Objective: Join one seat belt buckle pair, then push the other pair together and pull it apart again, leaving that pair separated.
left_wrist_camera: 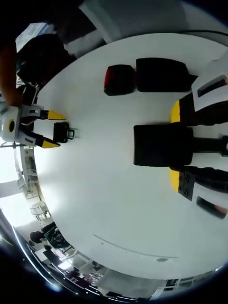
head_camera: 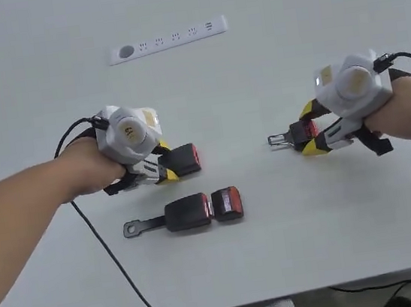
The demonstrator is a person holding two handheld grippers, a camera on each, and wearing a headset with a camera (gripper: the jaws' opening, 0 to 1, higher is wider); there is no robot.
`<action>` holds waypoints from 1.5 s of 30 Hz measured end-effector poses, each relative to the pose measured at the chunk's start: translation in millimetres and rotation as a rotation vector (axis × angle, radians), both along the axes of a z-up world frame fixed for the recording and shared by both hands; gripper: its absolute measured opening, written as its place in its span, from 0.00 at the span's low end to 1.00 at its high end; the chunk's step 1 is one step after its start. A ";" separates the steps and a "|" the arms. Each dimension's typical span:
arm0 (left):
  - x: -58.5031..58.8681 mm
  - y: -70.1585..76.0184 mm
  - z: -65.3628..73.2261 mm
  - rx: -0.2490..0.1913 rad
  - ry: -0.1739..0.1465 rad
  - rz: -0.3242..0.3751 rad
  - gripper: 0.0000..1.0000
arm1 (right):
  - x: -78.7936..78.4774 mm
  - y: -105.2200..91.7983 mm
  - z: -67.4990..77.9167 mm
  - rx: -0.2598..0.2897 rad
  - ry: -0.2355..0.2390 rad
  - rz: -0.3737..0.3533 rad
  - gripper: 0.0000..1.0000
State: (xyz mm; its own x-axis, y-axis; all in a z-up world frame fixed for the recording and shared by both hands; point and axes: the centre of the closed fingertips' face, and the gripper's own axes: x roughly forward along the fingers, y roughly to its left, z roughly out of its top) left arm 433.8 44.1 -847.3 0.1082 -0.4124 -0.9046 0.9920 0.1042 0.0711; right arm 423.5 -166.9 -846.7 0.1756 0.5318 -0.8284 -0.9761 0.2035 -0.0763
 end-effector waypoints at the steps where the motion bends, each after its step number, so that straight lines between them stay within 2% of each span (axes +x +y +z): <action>1: 0.8 0.3 -0.2 0.003 -0.002 -0.002 0.34 | 0.6 -1.2 -0.1 -0.010 -0.003 0.009 0.34; 2: 1.2 0.3 -0.2 0.003 -0.001 0.001 0.33 | -0.1 1.2 -0.1 -0.001 0.013 0.010 0.33; 3: -0.1 0.1 -0.1 0.012 -0.007 -0.001 0.33 | -1.1 1.4 -0.7 -0.014 0.021 0.028 0.33; 6: -1.6 -0.4 -0.3 0.034 -0.019 -0.055 0.32 | -0.6 1.4 -1.5 -0.030 0.025 0.050 0.32; 10: 0.2 1.1 -0.8 0.030 0.001 -0.041 0.32 | -0.2 0.6 -1.4 -0.019 0.029 0.048 0.32; 14: 0.0 1.0 -1.1 0.027 0.002 -0.052 0.32 | 1.1 4.6 -0.6 -0.014 0.030 0.018 0.32; 21: 0.4 1.7 -1.3 0.025 0.003 -0.049 0.32 | -0.5 34.3 -0.4 0.006 0.008 0.018 0.32; 24: 1.2 1.8 -2.1 0.031 0.011 -0.047 0.32 | 0.2 51.1 -0.2 0.015 -0.001 0.029 0.32; 33: 1.1 2.3 -2.0 0.049 0.006 -0.035 0.32 | 0.4 99.6 1.8 0.039 -0.028 0.069 0.32; 37: 1.0 2.3 -2.5 0.061 0.008 -0.043 0.32 | 3.4 112.4 2.3 0.045 -0.037 0.073 0.32; 41: 1.2 2.2 -2.7 0.060 0.013 -0.051 0.32 | 6.9 117.2 2.2 0.048 -0.049 0.074 0.32; 45: 1.4 1.6 -2.8 0.065 0.013 -0.064 0.32 | 9.3 120.9 2.7 0.019 -0.068 0.110 0.32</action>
State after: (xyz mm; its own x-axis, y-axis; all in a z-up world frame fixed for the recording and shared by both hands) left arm 435.2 45.7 -850.1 0.0715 -0.3584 -0.9308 0.9974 0.0357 0.0628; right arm 432.9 -46.0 -843.9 0.1710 0.5661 -0.8064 -0.9853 0.0978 -0.1403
